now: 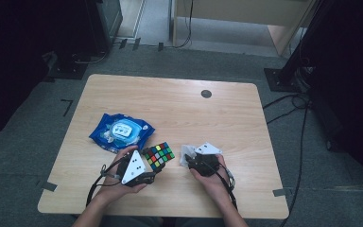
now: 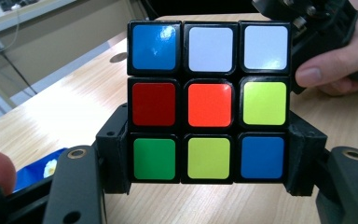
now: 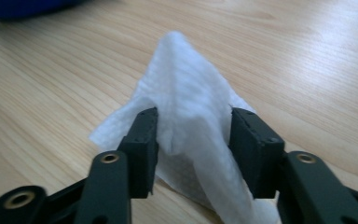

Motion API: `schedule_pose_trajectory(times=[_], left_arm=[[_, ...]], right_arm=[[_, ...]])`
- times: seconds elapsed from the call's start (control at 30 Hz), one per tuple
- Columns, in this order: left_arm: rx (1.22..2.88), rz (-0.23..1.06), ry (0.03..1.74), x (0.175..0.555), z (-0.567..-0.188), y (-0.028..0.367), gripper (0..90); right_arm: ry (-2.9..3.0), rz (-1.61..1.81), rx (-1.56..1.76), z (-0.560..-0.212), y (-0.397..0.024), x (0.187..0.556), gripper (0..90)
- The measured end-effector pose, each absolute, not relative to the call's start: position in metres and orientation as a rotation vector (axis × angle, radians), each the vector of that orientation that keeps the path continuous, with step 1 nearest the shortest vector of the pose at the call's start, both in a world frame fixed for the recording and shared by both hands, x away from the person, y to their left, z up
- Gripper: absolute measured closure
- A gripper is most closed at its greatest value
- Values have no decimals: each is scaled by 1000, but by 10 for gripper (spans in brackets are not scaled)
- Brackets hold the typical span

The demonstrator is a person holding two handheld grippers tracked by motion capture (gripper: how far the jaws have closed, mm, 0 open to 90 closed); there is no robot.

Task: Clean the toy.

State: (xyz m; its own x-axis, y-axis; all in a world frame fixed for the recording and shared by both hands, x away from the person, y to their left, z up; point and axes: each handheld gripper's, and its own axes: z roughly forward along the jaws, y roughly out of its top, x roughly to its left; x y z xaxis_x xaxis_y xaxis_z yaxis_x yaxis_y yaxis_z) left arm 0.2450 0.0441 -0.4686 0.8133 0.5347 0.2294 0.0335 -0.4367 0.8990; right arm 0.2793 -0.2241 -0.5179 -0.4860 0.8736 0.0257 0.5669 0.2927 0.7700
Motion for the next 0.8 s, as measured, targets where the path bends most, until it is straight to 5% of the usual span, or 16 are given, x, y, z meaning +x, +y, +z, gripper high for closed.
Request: schedule_pose_trajectory(times=[0.27, 0.8], left_arm=[[1924, 594, 458, 246, -465, 47, 342], [1930, 565, 457, 243, -467, 41, 342]], right_arm=[[2168, 1038, 1301, -519, -227, 279, 863], [1983, 1654, 1109, -438, -232, 239, 881]])
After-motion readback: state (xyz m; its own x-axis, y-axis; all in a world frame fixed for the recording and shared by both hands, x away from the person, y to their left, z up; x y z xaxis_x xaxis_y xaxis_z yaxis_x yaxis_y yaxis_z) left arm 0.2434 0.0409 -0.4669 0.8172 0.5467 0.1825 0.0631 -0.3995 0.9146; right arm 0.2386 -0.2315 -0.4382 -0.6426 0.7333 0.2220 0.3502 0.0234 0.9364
